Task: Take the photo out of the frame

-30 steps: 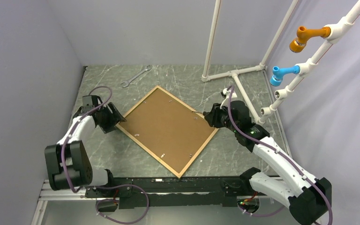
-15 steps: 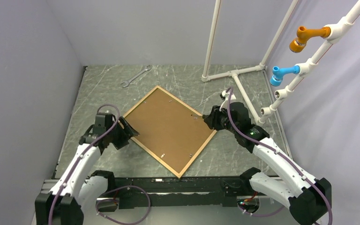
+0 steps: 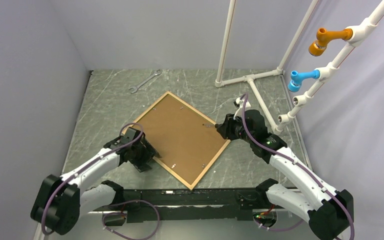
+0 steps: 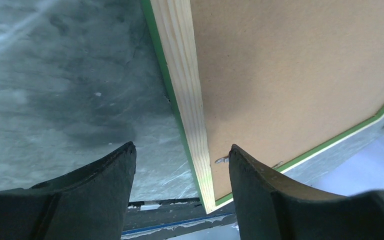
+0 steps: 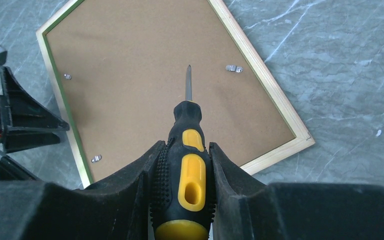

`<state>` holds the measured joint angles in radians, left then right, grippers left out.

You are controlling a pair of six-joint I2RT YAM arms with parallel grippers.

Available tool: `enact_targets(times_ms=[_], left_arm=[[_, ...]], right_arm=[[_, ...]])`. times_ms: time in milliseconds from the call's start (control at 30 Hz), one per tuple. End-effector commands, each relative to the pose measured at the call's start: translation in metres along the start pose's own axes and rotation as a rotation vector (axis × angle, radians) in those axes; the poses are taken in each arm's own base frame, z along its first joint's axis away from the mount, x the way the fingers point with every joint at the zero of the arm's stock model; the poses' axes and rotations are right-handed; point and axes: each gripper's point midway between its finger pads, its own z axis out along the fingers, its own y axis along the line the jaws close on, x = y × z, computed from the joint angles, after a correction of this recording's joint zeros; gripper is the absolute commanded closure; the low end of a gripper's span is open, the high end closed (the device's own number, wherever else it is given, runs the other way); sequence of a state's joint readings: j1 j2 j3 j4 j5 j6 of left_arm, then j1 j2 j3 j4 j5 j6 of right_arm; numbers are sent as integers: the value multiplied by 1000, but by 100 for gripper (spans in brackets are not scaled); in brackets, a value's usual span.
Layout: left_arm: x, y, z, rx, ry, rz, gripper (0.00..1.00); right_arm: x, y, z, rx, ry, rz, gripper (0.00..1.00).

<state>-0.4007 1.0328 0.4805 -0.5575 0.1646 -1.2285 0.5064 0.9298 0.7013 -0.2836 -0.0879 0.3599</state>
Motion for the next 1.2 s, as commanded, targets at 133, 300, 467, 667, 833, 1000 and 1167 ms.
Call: enact_targets(times_ms=[133, 300, 467, 667, 833, 1000, 1167], left_arm=[[11, -15, 23, -28, 10, -36, 35], [11, -2, 35, -109, -21, -53, 49], [10, 7, 40, -173, -37, -26, 69], [-7, 5, 37, -224, -85, 186, 100], [-36, -1, 27, -307, -146, 470, 100], [-67, -15, 16, -278, -166, 687, 100], [-91, -24, 17, -154, -43, 778, 100]], right_arm=[[-17, 10, -6, -38, -56, -2, 100], [-17, 8, -7, -34, -66, -4, 100], [-14, 8, -7, -37, -64, -1, 100], [-13, 5, -8, -26, -61, -13, 100], [-11, 5, -8, -21, -47, -22, 100], [-9, 6, -5, -35, -44, -15, 100], [-13, 10, -2, -50, -56, -7, 100]])
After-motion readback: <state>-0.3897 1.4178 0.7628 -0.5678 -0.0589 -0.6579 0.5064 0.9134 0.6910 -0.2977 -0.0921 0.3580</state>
